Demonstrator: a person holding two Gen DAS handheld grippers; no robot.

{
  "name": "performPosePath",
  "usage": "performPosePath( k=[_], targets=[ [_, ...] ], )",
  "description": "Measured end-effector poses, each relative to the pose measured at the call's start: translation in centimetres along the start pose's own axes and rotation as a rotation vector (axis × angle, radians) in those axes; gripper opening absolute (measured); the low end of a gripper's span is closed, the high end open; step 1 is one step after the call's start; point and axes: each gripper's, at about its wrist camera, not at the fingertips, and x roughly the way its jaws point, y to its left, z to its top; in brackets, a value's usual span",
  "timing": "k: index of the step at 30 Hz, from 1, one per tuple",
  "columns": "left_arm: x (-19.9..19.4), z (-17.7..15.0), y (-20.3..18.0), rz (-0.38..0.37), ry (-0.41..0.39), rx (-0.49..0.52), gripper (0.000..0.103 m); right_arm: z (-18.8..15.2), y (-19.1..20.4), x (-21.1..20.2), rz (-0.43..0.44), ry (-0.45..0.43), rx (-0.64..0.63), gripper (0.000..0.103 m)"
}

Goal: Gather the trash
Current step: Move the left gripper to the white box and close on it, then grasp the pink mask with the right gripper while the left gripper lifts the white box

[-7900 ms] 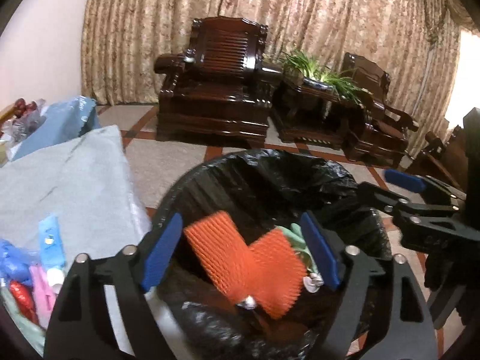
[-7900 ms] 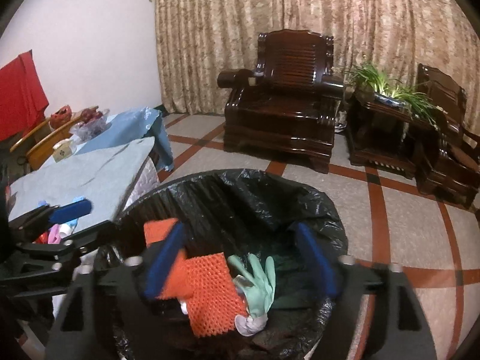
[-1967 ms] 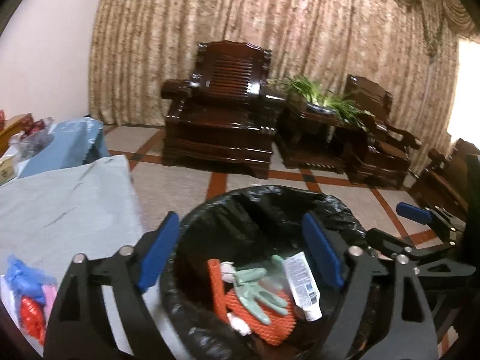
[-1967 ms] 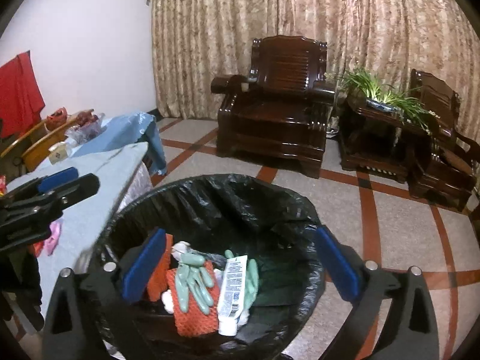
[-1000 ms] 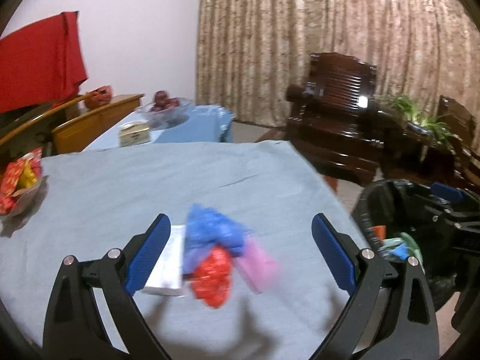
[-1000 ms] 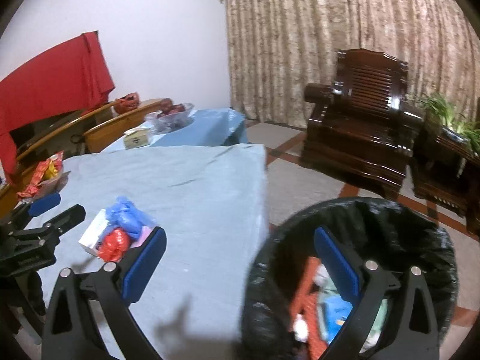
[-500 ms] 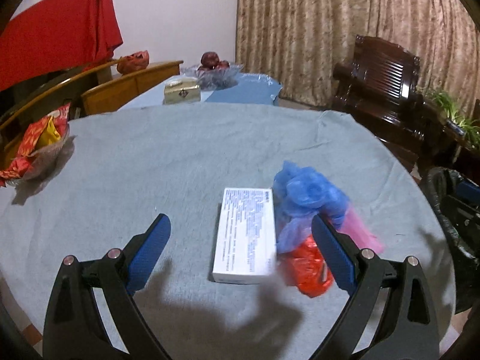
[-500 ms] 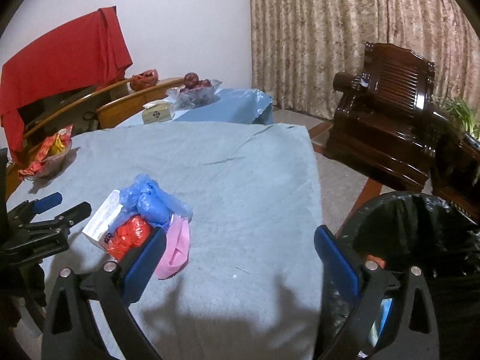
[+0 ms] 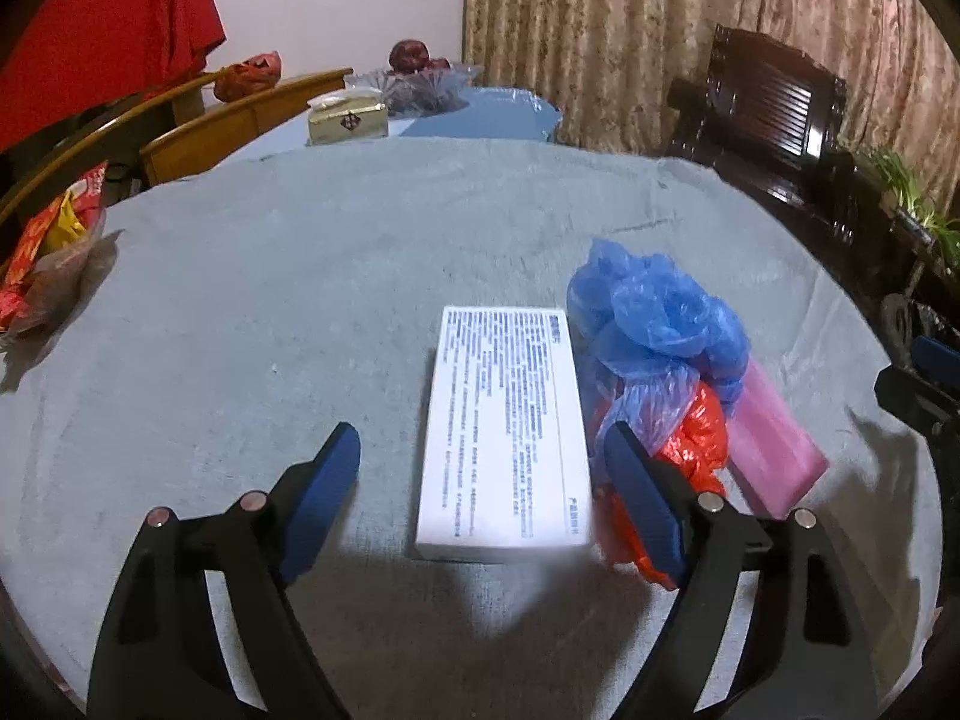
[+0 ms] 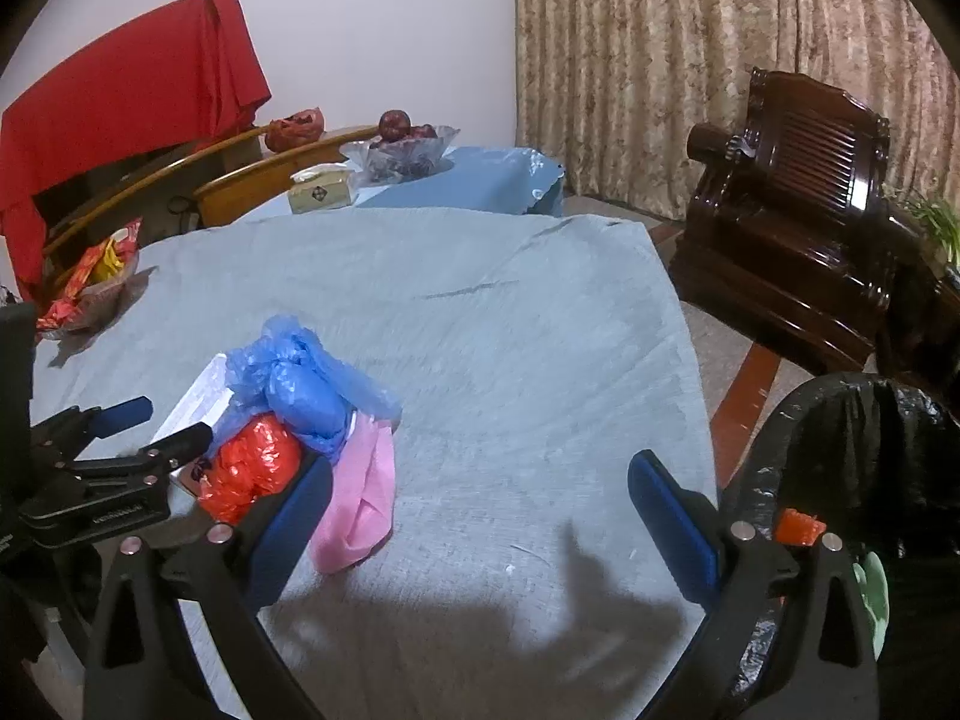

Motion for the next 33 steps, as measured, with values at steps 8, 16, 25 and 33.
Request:
performPosePath(
  k=[8,16,25,33],
  targets=[
    [0.4,-0.2,1.0,-0.042,0.026,-0.055,0.055,-0.3,0.9,0.9,0.031,0.028,-0.019,0.096],
    [-1.6,-0.3,2.0,0.003,-0.02,-0.065,0.053,-0.7,2.7,2.7,0.064,0.078,-0.053,0.093],
    [-0.4,-1.2,2.6,0.017,0.04,-0.08,0.077,-1.6,3.9,4.8,0.075,0.152,-0.089,0.078],
    [-0.6,-1.7,3.2,0.014,0.054,-0.09,0.08,-2.0,3.8,5.1,0.116,0.19,-0.106,0.028]
  ],
)
